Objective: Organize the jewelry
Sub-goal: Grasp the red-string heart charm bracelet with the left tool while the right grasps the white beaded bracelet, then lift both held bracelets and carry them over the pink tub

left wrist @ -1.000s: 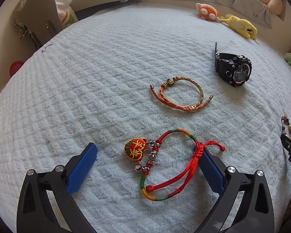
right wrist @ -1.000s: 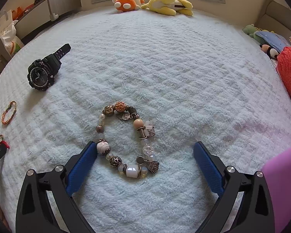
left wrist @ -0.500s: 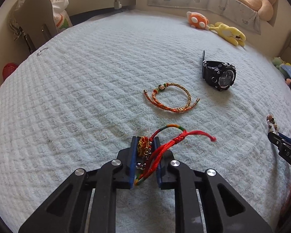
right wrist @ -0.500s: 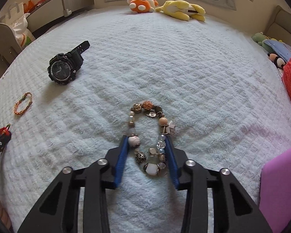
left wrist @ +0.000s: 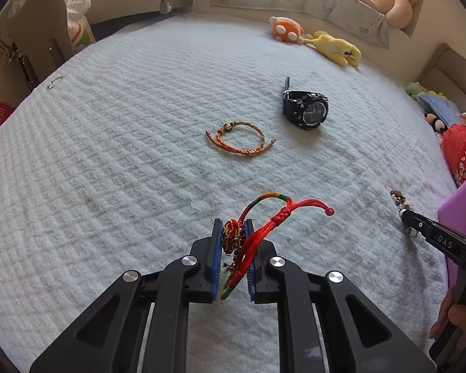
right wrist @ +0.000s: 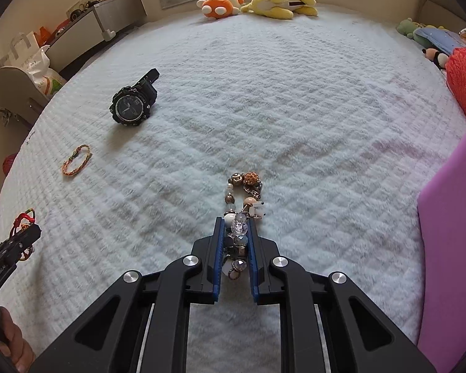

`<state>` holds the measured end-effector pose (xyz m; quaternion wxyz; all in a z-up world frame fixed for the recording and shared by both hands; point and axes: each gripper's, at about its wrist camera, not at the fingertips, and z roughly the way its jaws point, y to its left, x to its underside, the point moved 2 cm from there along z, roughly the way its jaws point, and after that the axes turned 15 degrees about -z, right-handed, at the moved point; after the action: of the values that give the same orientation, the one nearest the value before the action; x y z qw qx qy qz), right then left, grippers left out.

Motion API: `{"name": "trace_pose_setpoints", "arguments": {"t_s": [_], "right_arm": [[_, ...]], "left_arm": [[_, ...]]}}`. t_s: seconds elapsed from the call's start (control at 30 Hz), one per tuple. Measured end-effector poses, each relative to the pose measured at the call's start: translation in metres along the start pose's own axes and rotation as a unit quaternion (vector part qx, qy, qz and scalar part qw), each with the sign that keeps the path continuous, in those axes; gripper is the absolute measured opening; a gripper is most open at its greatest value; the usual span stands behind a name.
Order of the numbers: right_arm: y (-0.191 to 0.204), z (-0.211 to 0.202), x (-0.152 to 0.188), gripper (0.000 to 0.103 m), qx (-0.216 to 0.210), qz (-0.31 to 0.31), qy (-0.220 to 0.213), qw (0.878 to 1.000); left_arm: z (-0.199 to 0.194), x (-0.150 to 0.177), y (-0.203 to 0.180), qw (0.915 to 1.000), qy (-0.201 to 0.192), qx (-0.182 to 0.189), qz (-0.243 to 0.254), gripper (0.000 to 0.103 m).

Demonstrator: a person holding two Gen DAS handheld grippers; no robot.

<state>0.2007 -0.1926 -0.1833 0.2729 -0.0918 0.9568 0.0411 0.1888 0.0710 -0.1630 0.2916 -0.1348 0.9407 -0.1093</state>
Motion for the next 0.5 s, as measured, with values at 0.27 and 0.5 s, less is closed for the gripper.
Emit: {"name": "trace_pose_setpoints", "arguments": {"t_s": [0.27, 0.5], "right_arm": [[0.024, -0.035, 0.037, 0.014, -0.023, -0.001, 0.005, 1.000], [0.042, -0.068, 0.055, 0.014, -0.033, -0.009, -0.005, 0.999]], "left_arm": [[-0.028, 0.032, -0.008, 0.9995, 0.019, 0.012, 0.020, 0.013], [-0.056, 0.054, -0.017, 0.9987, 0.025, 0.018, 0.040, 0.013]]}}
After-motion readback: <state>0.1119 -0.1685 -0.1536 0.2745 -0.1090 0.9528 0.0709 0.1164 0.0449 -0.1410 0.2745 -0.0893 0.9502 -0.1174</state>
